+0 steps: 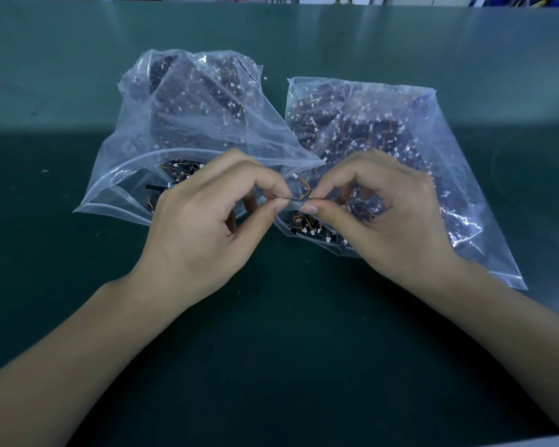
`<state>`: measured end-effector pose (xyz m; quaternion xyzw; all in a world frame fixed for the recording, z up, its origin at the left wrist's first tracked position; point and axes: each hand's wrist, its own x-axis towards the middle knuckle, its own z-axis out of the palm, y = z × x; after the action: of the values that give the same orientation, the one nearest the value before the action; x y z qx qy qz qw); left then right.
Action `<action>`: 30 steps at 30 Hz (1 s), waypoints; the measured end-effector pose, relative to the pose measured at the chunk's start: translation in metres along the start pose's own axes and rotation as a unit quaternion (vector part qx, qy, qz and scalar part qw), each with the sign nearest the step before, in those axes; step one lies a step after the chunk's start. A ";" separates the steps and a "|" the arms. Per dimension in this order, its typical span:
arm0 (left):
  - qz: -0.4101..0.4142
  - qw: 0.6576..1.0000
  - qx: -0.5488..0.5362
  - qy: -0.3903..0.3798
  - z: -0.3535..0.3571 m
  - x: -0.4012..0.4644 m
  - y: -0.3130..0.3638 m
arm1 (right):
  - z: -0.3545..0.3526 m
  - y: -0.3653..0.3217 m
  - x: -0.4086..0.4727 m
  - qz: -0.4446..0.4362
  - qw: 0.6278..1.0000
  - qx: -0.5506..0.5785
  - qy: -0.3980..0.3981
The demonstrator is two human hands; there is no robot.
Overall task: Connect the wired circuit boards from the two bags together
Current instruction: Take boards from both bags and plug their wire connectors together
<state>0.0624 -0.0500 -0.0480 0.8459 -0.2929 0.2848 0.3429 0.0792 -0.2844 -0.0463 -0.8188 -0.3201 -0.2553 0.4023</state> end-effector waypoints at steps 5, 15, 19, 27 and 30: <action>0.003 1.000 -0.002 0.001 0.000 0.000 0.001 | 0.000 -0.001 0.000 0.006 1.000 0.005 0.004; -0.046 0.994 -0.076 0.069 -0.001 0.002 0.005 | -0.001 -0.007 0.000 0.023 0.999 0.032 -0.026; -0.098 0.983 -0.121 0.092 -0.002 0.002 0.003 | -0.003 -0.003 0.000 0.025 0.996 -0.010 -0.087; -0.001 0.998 -0.054 0.024 -0.002 0.001 0.002 | -0.002 0.003 0.000 0.054 0.998 0.024 -0.015; 0.035 0.999 -0.013 -0.013 -0.001 0.000 0.000 | -0.002 0.002 0.000 0.055 0.997 0.044 0.007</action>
<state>0.0625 -0.0493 -0.0478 0.8344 -0.3305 0.2816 0.3395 0.0808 -0.2868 -0.0467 -0.8150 -0.2829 -0.2238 0.4536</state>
